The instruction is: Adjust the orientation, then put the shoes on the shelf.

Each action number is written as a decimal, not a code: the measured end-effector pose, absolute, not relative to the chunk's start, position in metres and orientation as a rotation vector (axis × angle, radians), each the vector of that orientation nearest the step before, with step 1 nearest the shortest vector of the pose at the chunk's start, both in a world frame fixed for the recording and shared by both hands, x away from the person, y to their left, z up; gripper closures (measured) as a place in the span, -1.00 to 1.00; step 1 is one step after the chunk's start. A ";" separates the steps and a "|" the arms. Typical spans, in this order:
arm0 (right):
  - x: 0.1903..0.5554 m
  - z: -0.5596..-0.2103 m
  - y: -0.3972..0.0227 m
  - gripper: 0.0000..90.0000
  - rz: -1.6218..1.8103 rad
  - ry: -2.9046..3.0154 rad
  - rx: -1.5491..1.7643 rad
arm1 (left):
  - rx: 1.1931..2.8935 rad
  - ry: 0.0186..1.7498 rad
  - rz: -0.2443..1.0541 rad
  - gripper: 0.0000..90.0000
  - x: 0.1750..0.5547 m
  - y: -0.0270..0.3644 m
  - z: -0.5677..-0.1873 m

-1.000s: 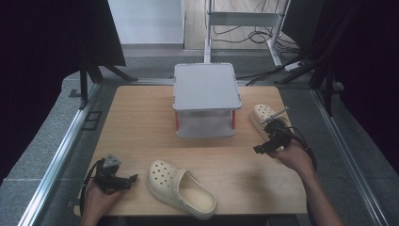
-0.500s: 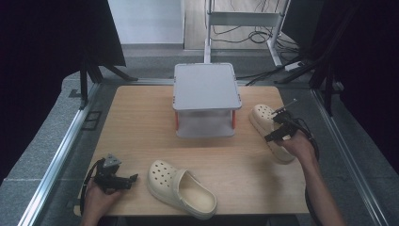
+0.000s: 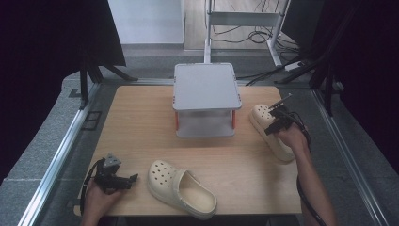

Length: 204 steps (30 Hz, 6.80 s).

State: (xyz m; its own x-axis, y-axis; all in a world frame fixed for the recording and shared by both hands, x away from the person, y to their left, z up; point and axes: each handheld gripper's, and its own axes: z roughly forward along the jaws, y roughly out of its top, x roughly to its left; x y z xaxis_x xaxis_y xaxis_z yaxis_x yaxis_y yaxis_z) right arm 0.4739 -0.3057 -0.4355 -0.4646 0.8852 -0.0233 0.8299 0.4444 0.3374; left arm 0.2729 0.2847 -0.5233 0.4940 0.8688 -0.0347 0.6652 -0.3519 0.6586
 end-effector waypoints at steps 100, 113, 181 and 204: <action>0.324 -0.415 -0.042 0.69 0.510 2.892 0.729 | 2.125 1.257 0.431 -1.00 0.273 0.284 -0.523; 0.325 -0.432 -0.041 0.62 0.554 2.976 0.700 | 2.123 1.260 0.430 -1.00 0.273 0.284 -0.523; 0.311 -0.443 -0.024 0.42 0.496 3.007 0.654 | 2.123 1.260 0.430 -1.00 0.273 0.284 -0.523; 0.317 -0.382 -0.054 0.42 0.522 3.029 0.734 | 2.127 1.259 0.428 -1.00 0.273 0.284 -0.523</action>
State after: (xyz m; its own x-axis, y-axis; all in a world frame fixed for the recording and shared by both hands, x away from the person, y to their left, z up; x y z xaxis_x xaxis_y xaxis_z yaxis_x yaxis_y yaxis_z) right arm 0.3170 -0.0540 -0.3816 -0.8918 0.4425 0.0940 0.4484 0.8375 0.3122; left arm 0.2733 0.2843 -0.5231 0.4927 0.8694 -0.0361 0.6675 -0.3510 0.6567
